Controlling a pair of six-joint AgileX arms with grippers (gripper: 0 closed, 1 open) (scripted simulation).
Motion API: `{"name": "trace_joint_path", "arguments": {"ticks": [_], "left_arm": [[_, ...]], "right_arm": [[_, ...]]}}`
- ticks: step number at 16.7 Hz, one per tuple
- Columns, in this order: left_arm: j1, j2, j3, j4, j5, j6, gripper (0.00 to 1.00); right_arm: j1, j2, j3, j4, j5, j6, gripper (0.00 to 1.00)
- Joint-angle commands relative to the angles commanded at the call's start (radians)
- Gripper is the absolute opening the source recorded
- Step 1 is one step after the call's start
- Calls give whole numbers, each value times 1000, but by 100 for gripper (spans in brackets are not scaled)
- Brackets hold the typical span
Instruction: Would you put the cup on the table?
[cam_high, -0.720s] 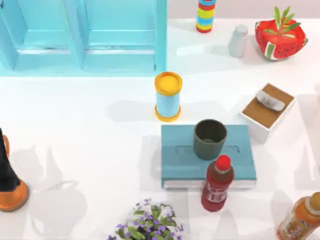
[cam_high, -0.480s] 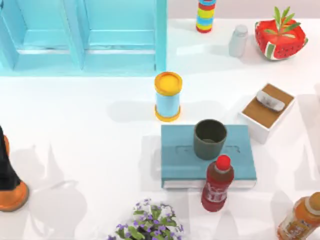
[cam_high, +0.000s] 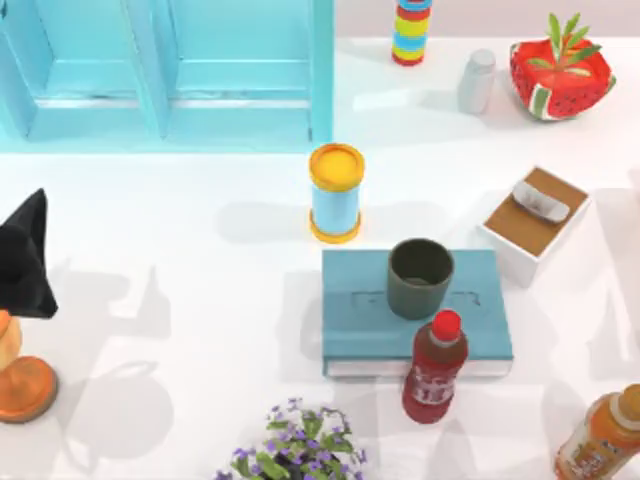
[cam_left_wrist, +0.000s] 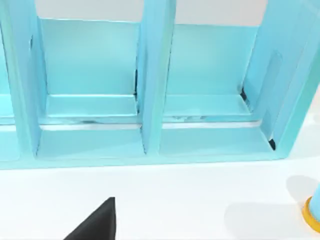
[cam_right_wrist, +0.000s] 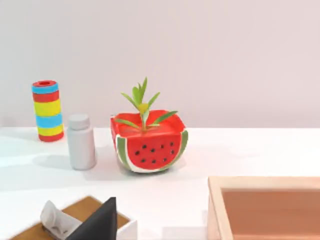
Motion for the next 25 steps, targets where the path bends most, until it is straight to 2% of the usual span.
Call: {"name": "trace_joint_path", "arguments": {"ticks": [11, 16, 21, 25], "left_arm": [[-417, 956, 1096, -698, -39, -300, 100], [-572, 1390, 1565, -987, -72, -463, 100], [-684, 1739, 1947, -1207, -98, -612, 100], [-733, 1941, 2162, -1327, -119, -711, 100]], "right_arm": [[0, 0, 0, 0, 0, 0, 100], [0, 0, 0, 0, 0, 0, 100], [0, 0, 0, 0, 0, 0, 100], [0, 0, 0, 0, 0, 0, 100]]}}
